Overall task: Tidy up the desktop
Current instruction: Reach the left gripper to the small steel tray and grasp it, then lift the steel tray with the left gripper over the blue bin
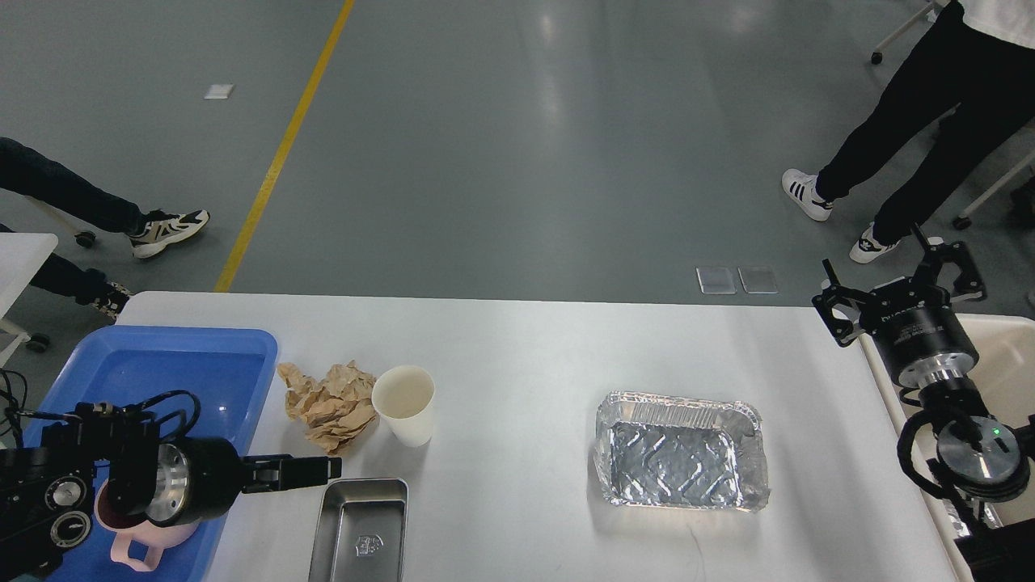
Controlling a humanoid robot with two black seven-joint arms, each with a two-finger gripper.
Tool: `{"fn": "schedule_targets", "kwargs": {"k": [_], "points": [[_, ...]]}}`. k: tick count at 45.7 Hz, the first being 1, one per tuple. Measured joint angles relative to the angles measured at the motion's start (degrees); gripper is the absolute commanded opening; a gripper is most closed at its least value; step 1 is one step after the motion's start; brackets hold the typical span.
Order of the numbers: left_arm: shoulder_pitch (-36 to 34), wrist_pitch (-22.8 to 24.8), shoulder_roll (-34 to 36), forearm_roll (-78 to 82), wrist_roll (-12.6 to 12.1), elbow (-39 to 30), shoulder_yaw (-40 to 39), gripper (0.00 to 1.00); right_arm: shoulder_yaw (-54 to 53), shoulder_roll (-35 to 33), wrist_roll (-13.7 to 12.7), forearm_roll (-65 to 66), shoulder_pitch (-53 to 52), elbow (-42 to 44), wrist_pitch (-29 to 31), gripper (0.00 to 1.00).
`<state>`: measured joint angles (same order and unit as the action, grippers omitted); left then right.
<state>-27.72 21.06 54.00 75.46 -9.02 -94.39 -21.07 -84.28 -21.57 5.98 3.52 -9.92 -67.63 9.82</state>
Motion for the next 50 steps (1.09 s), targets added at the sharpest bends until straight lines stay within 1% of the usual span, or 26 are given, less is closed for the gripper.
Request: {"fn": "schedule_targets", "kwargs": {"k": [5,14,17,23,34,35,37,40,43,48,50], "points": [[0.42,-0.38,-0.20,1.83,-0.09,1.14,1.55,0.96,-0.05,-0.05,0.06,0.00,0.38,0.04,0.09,1.00],[1.40,-0.96,-0.65,2.33,-0.28,2.91,1.79,0.92,-0.07,-0.07,0.08,0.00,0.67,0.04,0.11,1.00],[1.68,-1.61,-1.02,2.38,-0.24,4.00,1.79,0.89,-0.08,-0.07,0.08,0.00,0.69,0.04,0.11,1.00],[2.65,-2.55,-2.86,2.47,0.06,6.59,1.89,0.76,-0.08,-0.07,0.08,0.00,0.70,0.04,0.11,1.00],[4.22,-2.70,-6.45,2.76,0.17,9.26,2.11,0.72,-0.07,-0.06,0.08,0.00,0.74,0.04,0.20,1.00],[4.34,-2.72,-6.80,2.93,0.18,9.47,2.12,0.69,-0.07,-0.05,0.08,0.00,0.74,0.04,0.21,1.00],[4.60,-2.73,-7.24,3.27,0.22,9.76,2.14,0.61,-0.08,-0.05,0.08,0.00,0.74,0.04,0.21,1.00],[5.29,-2.73,-7.60,4.08,0.41,10.08,2.16,0.35,-0.15,-0.05,0.08,0.00,0.75,0.04,0.21,1.00],[5.89,-2.73,-7.73,5.08,0.59,10.21,2.22,0.25,-0.20,-0.05,0.08,0.00,0.85,0.04,0.21,1.00],[6.45,-2.44,-7.82,7.29,0.79,10.25,2.25,0.01,-0.27,-0.03,0.08,0.00,0.94,0.04,0.21,1.00],[6.67,-2.25,-7.82,7.76,0.92,10.25,2.26,0.00,-0.31,0.00,0.08,0.00,0.96,0.04,0.21,1.00]]}}
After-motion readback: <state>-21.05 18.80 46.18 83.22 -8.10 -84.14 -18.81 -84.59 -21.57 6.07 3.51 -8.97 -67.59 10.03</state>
